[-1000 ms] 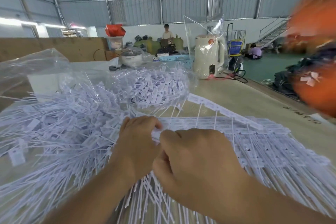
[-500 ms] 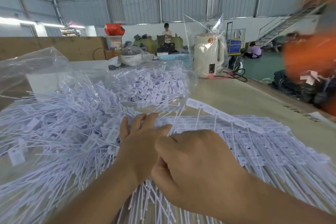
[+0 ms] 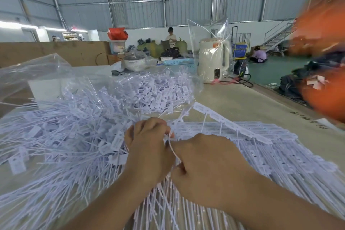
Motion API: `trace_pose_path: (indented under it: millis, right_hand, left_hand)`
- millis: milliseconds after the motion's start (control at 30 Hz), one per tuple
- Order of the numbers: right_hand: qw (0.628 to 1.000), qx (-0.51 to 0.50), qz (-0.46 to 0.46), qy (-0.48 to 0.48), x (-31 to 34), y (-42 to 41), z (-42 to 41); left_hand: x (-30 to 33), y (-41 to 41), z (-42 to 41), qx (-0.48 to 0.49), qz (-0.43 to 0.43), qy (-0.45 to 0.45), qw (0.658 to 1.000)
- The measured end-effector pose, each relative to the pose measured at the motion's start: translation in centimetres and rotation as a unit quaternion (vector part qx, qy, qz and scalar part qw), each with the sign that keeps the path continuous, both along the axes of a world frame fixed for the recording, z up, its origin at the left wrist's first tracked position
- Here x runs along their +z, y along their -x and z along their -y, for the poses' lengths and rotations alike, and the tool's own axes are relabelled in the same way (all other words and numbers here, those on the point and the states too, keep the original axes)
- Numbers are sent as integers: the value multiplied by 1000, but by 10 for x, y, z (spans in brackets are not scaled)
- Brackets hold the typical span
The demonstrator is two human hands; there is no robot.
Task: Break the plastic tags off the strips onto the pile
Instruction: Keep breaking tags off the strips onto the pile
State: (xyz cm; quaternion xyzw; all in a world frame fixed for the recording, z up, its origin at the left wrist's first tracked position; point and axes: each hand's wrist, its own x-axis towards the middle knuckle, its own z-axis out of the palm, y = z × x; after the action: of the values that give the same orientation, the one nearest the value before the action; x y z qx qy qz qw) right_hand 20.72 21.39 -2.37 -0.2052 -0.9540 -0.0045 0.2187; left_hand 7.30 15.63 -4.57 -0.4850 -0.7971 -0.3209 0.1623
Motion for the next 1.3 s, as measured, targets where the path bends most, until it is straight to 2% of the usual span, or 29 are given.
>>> trace_pose_path:
  millis: [200, 300, 367, 467, 633, 667, 767, 833, 1000, 1167, 1300]
  right_hand:
    - [998, -19, -63, 0, 20, -7, -4]
    - [981, -29, -189, -30, 22, -3, -8]
    - [971, -34, -231, -58, 19, 1, -13]
    - [971, -55, -228, -53, 16, 5, -21]
    - [986, -127, -108, 7, 17, 7, -35]
    - [986, -124, -112, 25, 17, 6, -39]
    - [979, -96, -169, 51, 18, 3, -44]
    - [974, -73, -213, 33, 20, 2, -44]
    - [927, -15, -374, 14, 34, -8, -37]
    - [911, 51, -406, 58, 36, -20, -32]
    - [878, 112, -457, 86, 42, -26, -30]
  left_hand:
    - [2, -7, 4, -50, -47, -76, 995]
    - [4, -11, 6, -72, -94, -64, 991]
    - [5, -13, 7, -85, -115, -49, 989]
    - [9, -18, 9, -116, -130, -38, 984]
    - [10, -19, 11, -125, -152, 20, 980]
    - [9, -17, 11, -119, -155, 36, 980]
    - [9, -12, 11, -116, -140, 47, 982]
    - [9, -7, 10, -119, -121, 37, 985]
    - [7, 6, 11, -82, -86, 70, 990]
    - [9, 8, 11, -107, -19, -4, 994]
    - [13, 10, 14, -117, 24, -60, 991]
